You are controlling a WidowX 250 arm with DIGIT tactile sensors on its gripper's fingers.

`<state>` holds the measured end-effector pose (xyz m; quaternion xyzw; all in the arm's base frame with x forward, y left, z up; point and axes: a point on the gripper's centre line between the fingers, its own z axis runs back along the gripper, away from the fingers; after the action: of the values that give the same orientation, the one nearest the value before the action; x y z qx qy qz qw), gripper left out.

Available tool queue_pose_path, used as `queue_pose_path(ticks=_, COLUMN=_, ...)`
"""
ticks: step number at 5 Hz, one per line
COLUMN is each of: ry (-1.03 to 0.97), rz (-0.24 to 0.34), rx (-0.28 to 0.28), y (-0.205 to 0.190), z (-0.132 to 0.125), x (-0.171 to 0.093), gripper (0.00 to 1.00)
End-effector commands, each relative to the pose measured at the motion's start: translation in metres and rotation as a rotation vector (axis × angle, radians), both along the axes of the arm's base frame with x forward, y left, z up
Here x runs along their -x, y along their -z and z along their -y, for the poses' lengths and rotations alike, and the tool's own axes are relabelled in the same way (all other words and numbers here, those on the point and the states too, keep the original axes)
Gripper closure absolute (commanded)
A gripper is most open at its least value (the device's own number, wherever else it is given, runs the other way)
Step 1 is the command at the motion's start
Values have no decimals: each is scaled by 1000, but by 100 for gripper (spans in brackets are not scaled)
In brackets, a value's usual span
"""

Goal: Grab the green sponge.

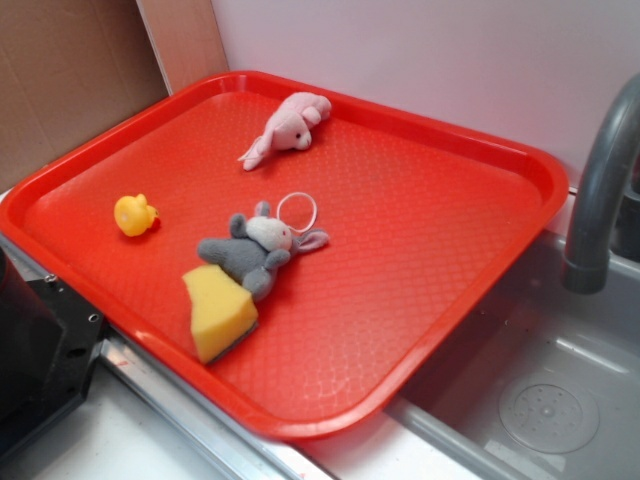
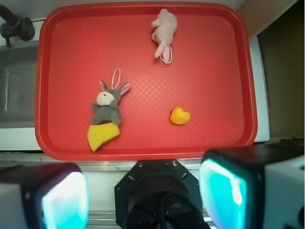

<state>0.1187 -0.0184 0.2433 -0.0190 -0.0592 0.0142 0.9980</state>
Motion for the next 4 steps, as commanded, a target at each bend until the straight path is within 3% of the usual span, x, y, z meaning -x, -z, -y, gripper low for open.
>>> queue_pose_path(ticks=1, ry=0, rz=0, rx=0, y=0, z=0, x=0, gripper=0)
queue_pose_path(ticks=3, ry=-113, rz=-80, rx=131, y=99, z=37, x=-3, gripper=0)
queue_pose_path(ticks=4, ry=-39, rz=-117, rx=248, y=127, z=52, x=-1, gripper=0)
